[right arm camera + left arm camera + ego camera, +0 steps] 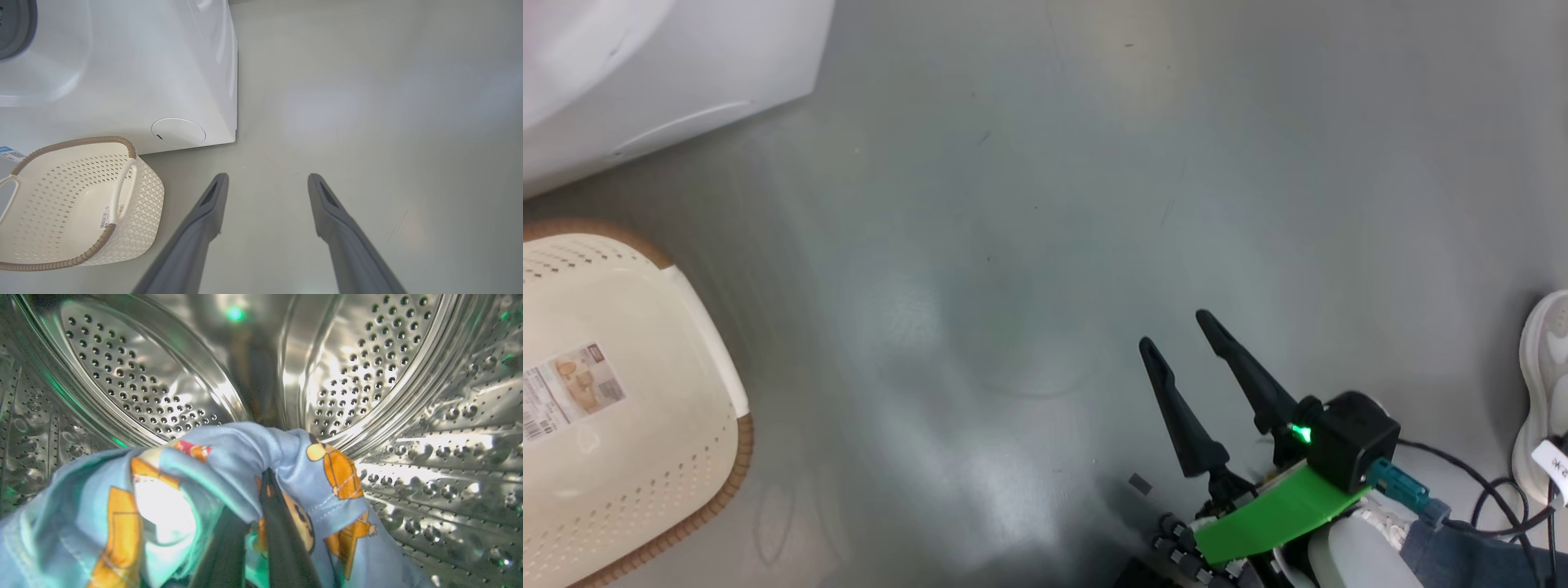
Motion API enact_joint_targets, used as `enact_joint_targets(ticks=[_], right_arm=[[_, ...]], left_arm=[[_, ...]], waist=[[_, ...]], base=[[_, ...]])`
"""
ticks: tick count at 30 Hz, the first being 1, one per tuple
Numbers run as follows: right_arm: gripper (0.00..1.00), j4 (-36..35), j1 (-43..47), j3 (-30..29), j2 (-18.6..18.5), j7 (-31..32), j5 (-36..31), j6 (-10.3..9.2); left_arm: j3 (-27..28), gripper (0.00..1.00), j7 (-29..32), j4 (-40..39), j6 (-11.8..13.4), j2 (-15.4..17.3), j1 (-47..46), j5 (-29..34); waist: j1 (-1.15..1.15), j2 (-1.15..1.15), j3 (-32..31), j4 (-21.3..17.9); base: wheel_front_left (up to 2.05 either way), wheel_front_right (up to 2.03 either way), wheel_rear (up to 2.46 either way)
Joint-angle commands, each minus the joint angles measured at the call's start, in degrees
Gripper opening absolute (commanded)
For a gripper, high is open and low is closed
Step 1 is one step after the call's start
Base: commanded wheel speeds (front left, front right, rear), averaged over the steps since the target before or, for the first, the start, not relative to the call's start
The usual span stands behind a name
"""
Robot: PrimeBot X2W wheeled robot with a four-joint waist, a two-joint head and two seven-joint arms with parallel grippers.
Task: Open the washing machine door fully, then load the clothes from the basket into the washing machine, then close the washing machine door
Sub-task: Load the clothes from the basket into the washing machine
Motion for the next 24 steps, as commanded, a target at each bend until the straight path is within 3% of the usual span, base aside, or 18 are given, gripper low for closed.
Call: enact_joint_targets(ticks=[1, 3, 6, 7, 8, 24], right_arm=[[1.00, -1.0, 3.0, 1.4, -0.5, -0.3, 1.7, 0.09], [1.00, -1.0, 3.5, 1.2, -0.5, -0.3, 1.8, 0.09], [1.00, -0.7, 4.0, 1.3, -0.5, -0.3, 1.9, 0.09], [1.00, -0.6, 4.1, 1.3, -0.5, -0.3, 1.9, 0.09], [1.00, -0.6, 4.0, 1.3, -0.5, -0.3, 1.9, 0.09], [1.00, 0.8, 2.5, -0.2, -0.5, -0.3, 1.2, 0.09]], left_arm=[[-0.7, 0.00, 0.1, 0.5, -0.6, 2.7, -0.9, 1.1], [-1.0, 0.01, 1.0, 2.9, -1.1, 2.4, -1.8, 0.9], [-1.4, 0.51, 3.2, 6.5, -0.9, 1.9, -2.5, 0.8], [-1.6, 0.86, 3.2, 7.1, -0.8, 1.7, -2.8, 0.8], [-1.4, 1.00, 3.0, 7.6, 0.0, 1.5, -3.2, 0.7], [-0.6, 1.00, 0.7, 12.3, 5.1, -4.7, 1.0, -2.1]], waist=[[0.00, 0.00, -0.2, -0.5], [0.00, 0.00, -0.4, -0.4], [0.00, 0.00, -0.7, -0.1], [0.00, 0.00, -0.9, 0.1], [0.00, 0.00, -1.0, 0.3], [0.00, 0.00, -6.5, 5.1]], base=[[0.00, 0.00, 0.00], [0.00, 0.00, 0.00], [0.00, 0.00, 0.00], [0.00, 0.00, 0.00], [0.00, 0.00, 0.00], [0.00, 0.00, 0.00]])
